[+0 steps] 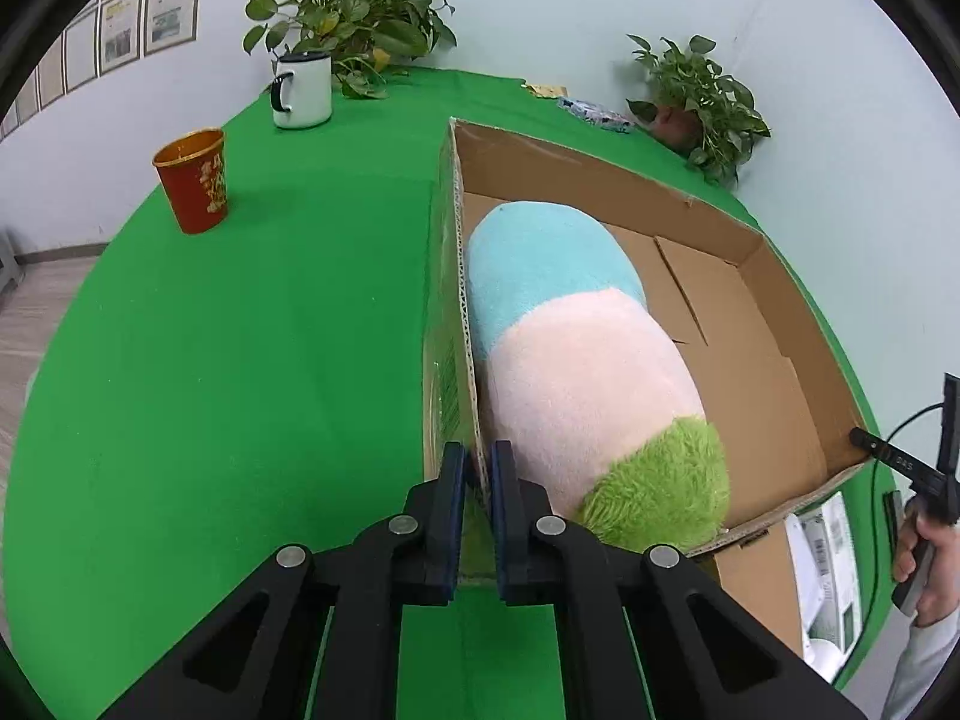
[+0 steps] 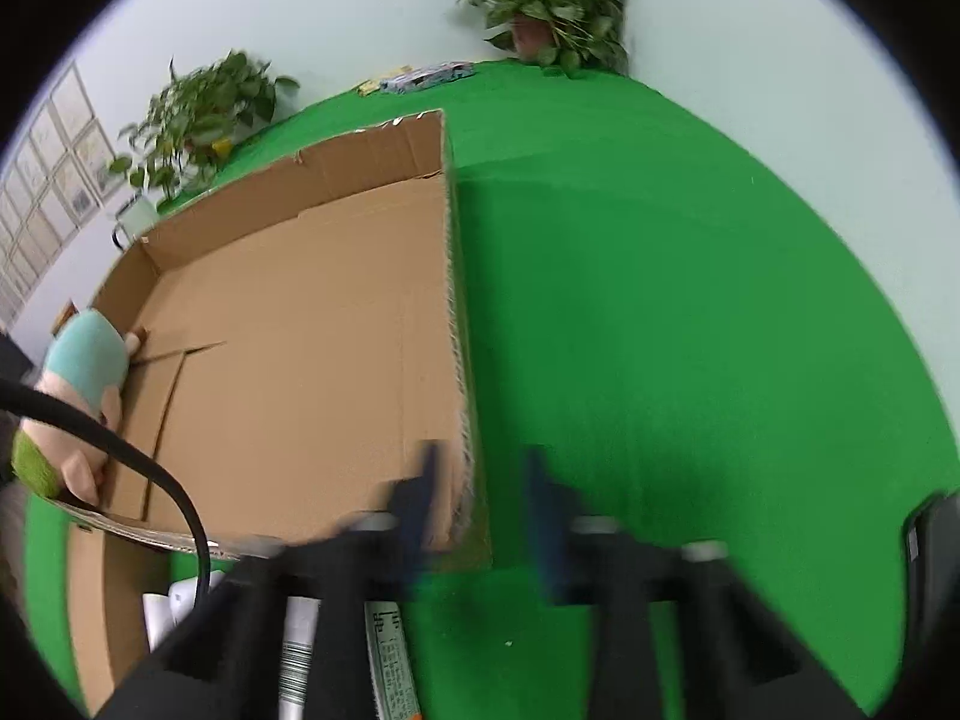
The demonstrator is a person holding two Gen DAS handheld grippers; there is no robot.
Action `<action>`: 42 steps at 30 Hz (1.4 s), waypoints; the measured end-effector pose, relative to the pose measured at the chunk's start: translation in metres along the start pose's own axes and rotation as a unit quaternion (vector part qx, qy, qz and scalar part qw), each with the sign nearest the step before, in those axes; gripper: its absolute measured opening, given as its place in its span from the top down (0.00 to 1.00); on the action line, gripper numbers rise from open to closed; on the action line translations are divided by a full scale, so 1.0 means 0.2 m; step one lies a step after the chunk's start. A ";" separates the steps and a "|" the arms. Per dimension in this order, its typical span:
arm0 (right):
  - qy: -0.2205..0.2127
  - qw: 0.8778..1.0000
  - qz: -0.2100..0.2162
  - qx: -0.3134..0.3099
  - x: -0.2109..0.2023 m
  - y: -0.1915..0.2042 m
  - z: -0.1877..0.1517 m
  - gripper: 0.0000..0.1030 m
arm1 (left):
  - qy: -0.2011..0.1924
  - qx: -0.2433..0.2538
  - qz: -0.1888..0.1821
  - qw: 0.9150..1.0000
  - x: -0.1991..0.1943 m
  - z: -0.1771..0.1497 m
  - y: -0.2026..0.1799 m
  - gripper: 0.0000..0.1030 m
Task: Organize objects
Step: 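Grasp the long brown cardboard box at its end with the right tool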
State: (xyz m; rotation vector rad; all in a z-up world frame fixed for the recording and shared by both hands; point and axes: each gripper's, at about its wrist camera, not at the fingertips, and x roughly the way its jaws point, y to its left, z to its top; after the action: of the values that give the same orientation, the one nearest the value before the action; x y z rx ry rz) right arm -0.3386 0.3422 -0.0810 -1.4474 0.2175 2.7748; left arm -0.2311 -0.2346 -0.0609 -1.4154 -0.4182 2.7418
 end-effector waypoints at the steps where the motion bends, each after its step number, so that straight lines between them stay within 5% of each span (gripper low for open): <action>1: 0.004 1.000 -0.004 -0.004 0.01 0.01 0.01 0.93 | 0.001 0.002 0.002 1.000 0.00 -0.01 -0.01 0.95; 11: -0.008 0.999 -0.024 -0.029 -0.05 0.04 0.00 0.88 | -0.016 0.020 0.042 0.999 -0.03 -0.04 -0.05 0.90; 13: -0.030 0.998 -0.028 -0.038 -0.14 0.08 -0.02 0.69 | -0.041 0.025 0.048 0.998 -0.13 -0.06 -0.07 0.84; 15: -0.066 0.997 -0.005 -0.042 -0.28 0.13 -0.05 0.13 | -0.074 0.037 0.058 0.995 -0.26 -0.10 -0.12 0.61; 16: -0.088 0.995 0.004 -0.040 -0.37 0.16 -0.08 0.10 | -0.093 0.043 0.060 0.993 -0.34 -0.13 -0.15 0.42; 17: -0.114 0.993 0.016 -0.038 -0.46 0.19 -0.11 0.10 | -0.119 0.048 0.061 0.990 -0.43 -0.18 -0.19 0.25; 20: -0.143 0.986 0.067 -0.046 -0.65 0.29 -0.23 0.09 | -0.154 0.049 0.052 0.985 -0.60 -0.33 -0.28 0.04; 25: -0.116 0.982 0.111 -0.098 -0.80 0.54 -0.55 0.09 | -0.145 0.046 -0.008 0.988 -0.72 -0.58 -0.38 0.04; 31: -0.073 0.975 0.150 -0.145 -0.90 0.82 -0.98 0.09 | -0.084 0.053 -0.089 0.991 -0.64 -0.82 -0.45 0.04; 42: -0.030 0.976 0.051 -0.211 -0.72 1.11 -1.26 0.09 | -0.051 0.036 -0.104 0.993 -0.47 -0.98 -0.36 0.07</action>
State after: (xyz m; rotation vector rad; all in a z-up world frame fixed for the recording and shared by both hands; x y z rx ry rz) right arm -0.0651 0.0985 -0.0788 -1.4513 -0.3286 3.0777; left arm -0.0250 -0.1356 -0.0761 -1.1470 -0.4379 2.6392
